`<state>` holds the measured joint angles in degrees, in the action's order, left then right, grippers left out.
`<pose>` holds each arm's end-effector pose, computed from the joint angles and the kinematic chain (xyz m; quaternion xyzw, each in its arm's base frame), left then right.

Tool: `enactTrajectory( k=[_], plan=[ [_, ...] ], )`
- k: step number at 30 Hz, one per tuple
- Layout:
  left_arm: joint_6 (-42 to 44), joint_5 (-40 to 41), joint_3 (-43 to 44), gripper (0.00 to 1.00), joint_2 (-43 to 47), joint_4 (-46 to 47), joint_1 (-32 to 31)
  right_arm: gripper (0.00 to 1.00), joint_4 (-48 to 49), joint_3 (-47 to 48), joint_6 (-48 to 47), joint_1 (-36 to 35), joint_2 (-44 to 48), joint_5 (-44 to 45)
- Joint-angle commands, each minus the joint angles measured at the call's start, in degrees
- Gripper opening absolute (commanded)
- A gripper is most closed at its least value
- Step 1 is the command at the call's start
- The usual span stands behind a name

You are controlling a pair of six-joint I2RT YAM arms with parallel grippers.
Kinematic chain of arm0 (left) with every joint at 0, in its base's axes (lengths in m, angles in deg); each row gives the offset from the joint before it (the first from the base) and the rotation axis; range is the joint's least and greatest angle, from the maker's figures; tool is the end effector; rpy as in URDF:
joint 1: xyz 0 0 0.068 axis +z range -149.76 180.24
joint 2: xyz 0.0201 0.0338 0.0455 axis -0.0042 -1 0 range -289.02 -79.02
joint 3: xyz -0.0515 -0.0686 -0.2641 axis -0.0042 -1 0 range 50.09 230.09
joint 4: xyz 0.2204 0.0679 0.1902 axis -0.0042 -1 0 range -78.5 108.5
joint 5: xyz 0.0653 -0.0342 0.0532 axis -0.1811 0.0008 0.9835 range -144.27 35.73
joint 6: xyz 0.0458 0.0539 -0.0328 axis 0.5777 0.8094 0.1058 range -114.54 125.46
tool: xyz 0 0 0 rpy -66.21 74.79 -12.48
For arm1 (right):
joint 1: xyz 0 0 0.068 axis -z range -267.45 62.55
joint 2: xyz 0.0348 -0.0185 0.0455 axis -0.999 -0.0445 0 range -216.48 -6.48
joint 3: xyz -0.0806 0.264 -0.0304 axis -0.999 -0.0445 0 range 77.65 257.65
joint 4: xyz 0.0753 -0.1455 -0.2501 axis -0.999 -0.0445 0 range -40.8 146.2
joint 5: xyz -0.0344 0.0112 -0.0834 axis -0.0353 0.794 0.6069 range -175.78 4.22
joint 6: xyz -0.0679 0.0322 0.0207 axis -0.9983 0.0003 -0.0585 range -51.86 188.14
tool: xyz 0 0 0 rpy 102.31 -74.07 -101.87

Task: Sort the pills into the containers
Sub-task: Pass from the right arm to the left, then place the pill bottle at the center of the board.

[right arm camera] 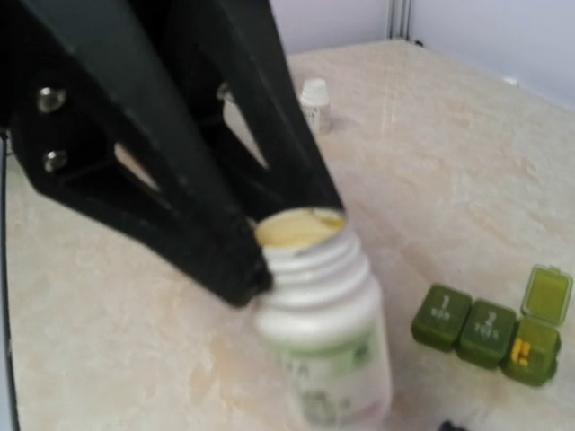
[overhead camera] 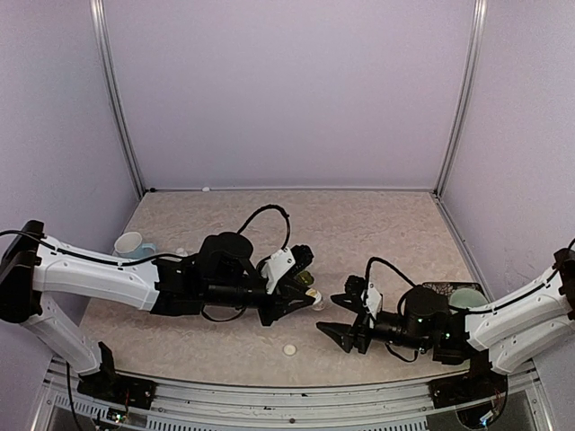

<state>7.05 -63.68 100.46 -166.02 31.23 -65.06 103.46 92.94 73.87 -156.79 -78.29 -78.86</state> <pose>0.1563 -0.3660 0.2038 0.4977 0.6724 -0.3454 0.4254 0.1067 0.2605 0.1422 -0.3676 0.6669 0.3575 0.5407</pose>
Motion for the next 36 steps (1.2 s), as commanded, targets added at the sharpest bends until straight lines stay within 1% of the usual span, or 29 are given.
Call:
enactTrajectory(
  k=[1, 8, 13, 19, 21, 23, 25, 30, 31, 33, 34, 36],
  plan=[
    [-1.23, 8.09, -1.74, 0.1, 0.61, -3.81, 0.15, 0.72, -2.35, 1.41, 1.55, 0.35, -0.42, 1.83],
    [-3.74, 14.79, -4.5, 0.1, -1.66, -9.08, 0.87, 0.73, -6.25, 1.06, 4.33, 0.35, 0.39, 2.44],
    [-5.71, 16.51, -5.92, 0.1, -4.89, -10.6, 1.14, 0.73, -8.55, 1.76, 5.36, 0.35, 0.79, 1.54],
    [-6.63, 16.69, -7.58, 0.1, -8.0, -9.2, 1.49, 0.73, -11.25, 3.37, 5.75, 0.34, 0.21, -0.44],
    [-6.76, 16.46, -7.89, 0.13, -8.25, -8.65, 1.53, 0.73, -11.4, 3.43, 5.85, 0.35, 0.18, -0.51],
    [-6.92, 16.6, -8.0, 0.29, -8.22, -8.38, 1.6, 0.73, -11.51, 3.51, 6.01, 0.35, 0.14, -0.61],
    [-6.98, 16.78, -8.21, 0.38, -7.9, -8.3, 1.58, 0.73, -11.51, 3.59, 6.15, 0.35, -0.1, -0.75],
    [-7.85, 16.98, -9.32, 0.68, -5.14, -7.66, 1.68, 0.74, -11.37, 4.44, 5.9, 0.35, -2.34, -1.91],
    [-8.08, 16.97, -9.59, 0.75, -4.32, -7.52, 1.67, 0.74, -11.54, 4.81, 5.8, 0.35, -3.12, -2.17],
    [-8.63, 17.22, -10.03, 0.92, -2.34, -7.3, 1.67, 0.74, -11.95, 5.93, 5.5, 0.35, -4.98, -2.6],
    [-9.15, 17.49, -10.17, 0.98, -1.12, -7.38, 1.67, 0.73, -12.17, 6.64, 5.28, 0.34, -6.1, -2.64],
    [-10.73, 19.26, -10.65, 0.99, 1.97, -8.12, 1.57, 0.73, -13.66, 8.7, 4.92, 0.35, -9.67, -2.57]
  ],
)
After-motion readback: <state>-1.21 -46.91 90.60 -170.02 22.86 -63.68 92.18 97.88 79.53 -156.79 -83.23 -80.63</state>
